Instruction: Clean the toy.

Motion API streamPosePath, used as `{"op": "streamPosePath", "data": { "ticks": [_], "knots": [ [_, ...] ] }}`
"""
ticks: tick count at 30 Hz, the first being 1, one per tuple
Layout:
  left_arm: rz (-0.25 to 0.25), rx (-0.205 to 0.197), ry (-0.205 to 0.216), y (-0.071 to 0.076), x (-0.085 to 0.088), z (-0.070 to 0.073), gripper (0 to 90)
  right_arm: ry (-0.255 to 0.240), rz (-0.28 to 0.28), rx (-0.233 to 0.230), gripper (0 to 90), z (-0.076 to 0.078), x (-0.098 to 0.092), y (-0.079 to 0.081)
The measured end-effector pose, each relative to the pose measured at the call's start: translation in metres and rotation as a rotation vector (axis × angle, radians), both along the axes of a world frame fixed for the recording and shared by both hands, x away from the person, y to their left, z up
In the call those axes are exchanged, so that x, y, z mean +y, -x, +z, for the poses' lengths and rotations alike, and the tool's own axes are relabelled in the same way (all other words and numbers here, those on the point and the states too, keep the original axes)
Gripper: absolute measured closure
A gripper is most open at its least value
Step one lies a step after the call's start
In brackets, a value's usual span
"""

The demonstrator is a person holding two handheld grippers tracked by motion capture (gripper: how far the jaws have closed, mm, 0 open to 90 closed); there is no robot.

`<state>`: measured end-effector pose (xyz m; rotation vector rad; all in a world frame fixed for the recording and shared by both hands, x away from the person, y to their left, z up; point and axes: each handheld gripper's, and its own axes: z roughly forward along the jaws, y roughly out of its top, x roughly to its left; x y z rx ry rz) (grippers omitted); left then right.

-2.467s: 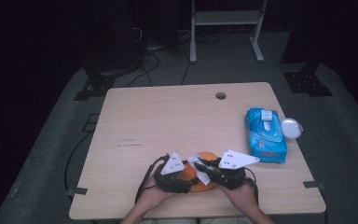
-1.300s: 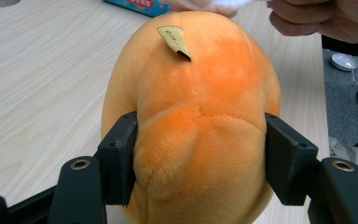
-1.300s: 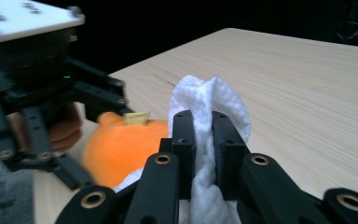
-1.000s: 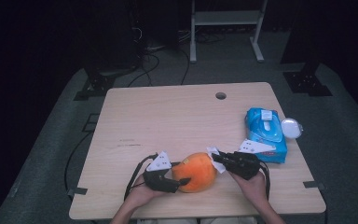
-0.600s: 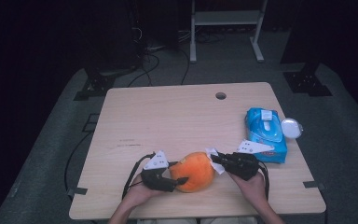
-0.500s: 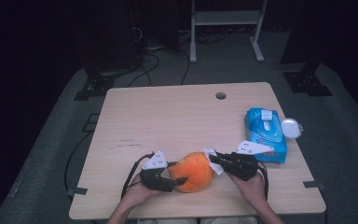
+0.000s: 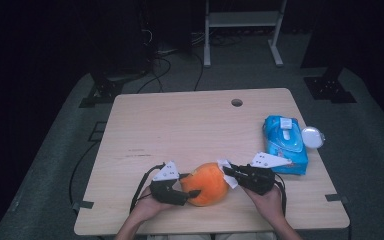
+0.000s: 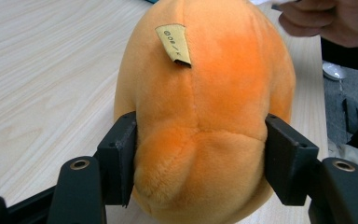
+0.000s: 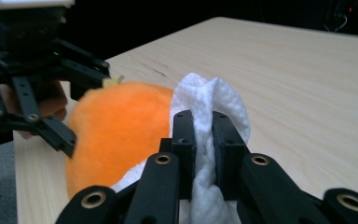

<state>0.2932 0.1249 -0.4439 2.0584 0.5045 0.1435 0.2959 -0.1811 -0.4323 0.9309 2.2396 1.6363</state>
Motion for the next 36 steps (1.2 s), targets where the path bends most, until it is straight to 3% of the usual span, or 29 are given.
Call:
{"op": "streamPosePath", "data": {
  "ticks": [3, 5, 9, 15, 17, 19, 21, 25, 27, 29, 32, 34, 36],
  "knots": [
    [0.004, -0.001, -0.002, 0.000, -0.003, 0.001, 36.2, -0.010, -0.025, 0.051, 80.6, -0.009, -0.005, -0.007],
    [0.001, -0.002, 0.000, 0.000, -0.001, 0.000, 36.2, 0.028, -0.032, 0.014, 80.6, -0.003, -0.001, -0.003],
    [-0.003, -0.002, -0.006, -0.001, -0.001, 0.001, 36.3, 0.025, 0.008, -0.065, 80.6, 0.013, 0.007, 0.009],
    [0.011, -0.017, -0.017, 0.001, -0.009, 0.003, 36.7, 0.040, -0.028, -0.007, 80.6, 0.000, 0.003, 0.000],
    [0.013, -0.026, -0.013, 0.003, -0.011, 0.003, 37.2, 0.071, -0.027, -0.065, 80.6, 0.011, 0.011, 0.007],
    [0.011, -0.040, -0.019, 0.005, -0.013, 0.003, 37.6, 0.055, 0.006, -0.095, 80.6, 0.018, 0.016, 0.011],
    [0.011, -0.048, -0.031, 0.006, -0.015, 0.004, 37.6, 0.049, 0.010, -0.081, 80.6, 0.016, 0.017, 0.009],
    [0.014, -0.040, -0.017, 0.007, -0.021, 0.006, 37.6, 0.025, -0.031, -0.015, 80.5, 0.003, 0.004, -0.002],
    [0.010, -0.059, -0.025, 0.008, -0.024, 0.007, 37.5, 0.035, -0.031, -0.042, 80.5, 0.010, 0.006, 0.003],
    [0.014, -0.073, -0.023, 0.009, -0.027, 0.007, 37.5, 0.013, 0.002, -0.067, 80.5, 0.018, 0.012, 0.009],
    [0.029, -0.103, -0.030, 0.012, -0.030, 0.008, 37.6, 0.048, 0.022, -0.107, 80.5, 0.021, 0.020, 0.014],
    [0.027, -0.108, -0.006, 0.012, -0.030, 0.008, 34.2, 0.041, 0.015, -0.081, 80.6, 0.016, 0.016, 0.010],
    [0.037, -0.072, 0.049, 0.010, -0.027, 0.009, 23.1, 0.034, 0.006, -0.065, 80.6, 0.012, 0.010, 0.007]
  ]
}}
